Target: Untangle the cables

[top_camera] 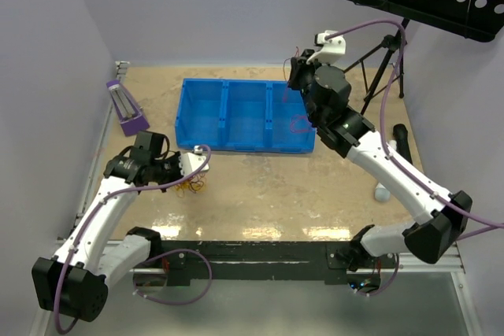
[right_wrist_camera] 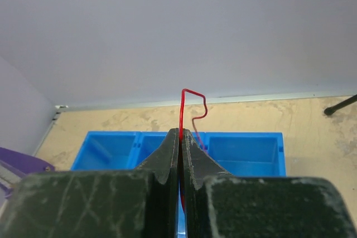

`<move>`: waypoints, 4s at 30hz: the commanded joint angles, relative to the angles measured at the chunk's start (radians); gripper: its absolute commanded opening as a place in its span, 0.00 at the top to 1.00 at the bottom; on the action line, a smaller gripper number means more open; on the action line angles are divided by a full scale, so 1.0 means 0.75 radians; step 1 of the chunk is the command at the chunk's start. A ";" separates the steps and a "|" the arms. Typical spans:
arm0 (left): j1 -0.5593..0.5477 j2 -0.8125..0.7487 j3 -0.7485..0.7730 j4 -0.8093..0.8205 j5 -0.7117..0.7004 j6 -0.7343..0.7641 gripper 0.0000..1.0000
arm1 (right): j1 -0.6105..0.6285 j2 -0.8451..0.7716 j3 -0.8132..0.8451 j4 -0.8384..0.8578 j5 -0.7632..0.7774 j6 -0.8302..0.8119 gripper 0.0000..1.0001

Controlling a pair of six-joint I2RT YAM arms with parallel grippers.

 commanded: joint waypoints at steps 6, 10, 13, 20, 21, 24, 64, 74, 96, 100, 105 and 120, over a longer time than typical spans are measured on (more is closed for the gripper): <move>0.008 0.004 0.070 -0.015 0.064 -0.027 1.00 | -0.117 0.129 -0.113 0.194 -0.073 -0.002 1.00; 0.008 0.008 0.064 -0.013 0.064 -0.029 1.00 | -0.140 0.174 -0.145 0.237 -0.069 0.024 1.00; 0.008 0.006 0.064 -0.011 0.066 -0.030 1.00 | -0.142 0.217 -0.172 0.262 -0.067 0.041 1.00; 0.006 0.002 0.078 -0.017 0.079 -0.036 1.00 | -0.142 0.283 -0.256 0.192 -0.096 0.198 1.00; 0.008 0.004 0.082 -0.017 0.083 -0.040 1.00 | -0.142 0.283 -0.292 0.190 -0.106 0.223 1.00; 0.008 0.008 0.097 -0.013 0.097 -0.048 1.00 | -0.142 0.277 -0.360 0.194 -0.112 0.270 1.00; 0.006 -0.051 0.185 0.015 0.412 -0.017 0.94 | 0.214 -0.137 -0.898 0.491 -1.286 0.274 0.39; 0.006 -0.043 0.242 -0.019 0.463 -0.044 0.94 | 0.392 0.043 -0.810 0.609 -1.241 0.317 0.41; 0.006 -0.069 0.269 -0.085 0.565 -0.021 0.95 | 0.439 0.148 -0.728 0.675 -1.041 0.362 0.75; 0.006 -0.069 0.263 -0.083 0.553 -0.021 0.95 | 0.447 0.107 -0.745 0.640 -0.988 0.356 0.99; 0.006 -0.067 0.220 -0.056 0.437 -0.015 0.95 | 0.445 -0.007 -0.822 0.528 -0.871 0.354 1.00; 0.006 -0.100 0.015 0.021 0.083 0.048 0.95 | 0.394 -0.505 -0.882 -0.139 -0.180 0.546 1.00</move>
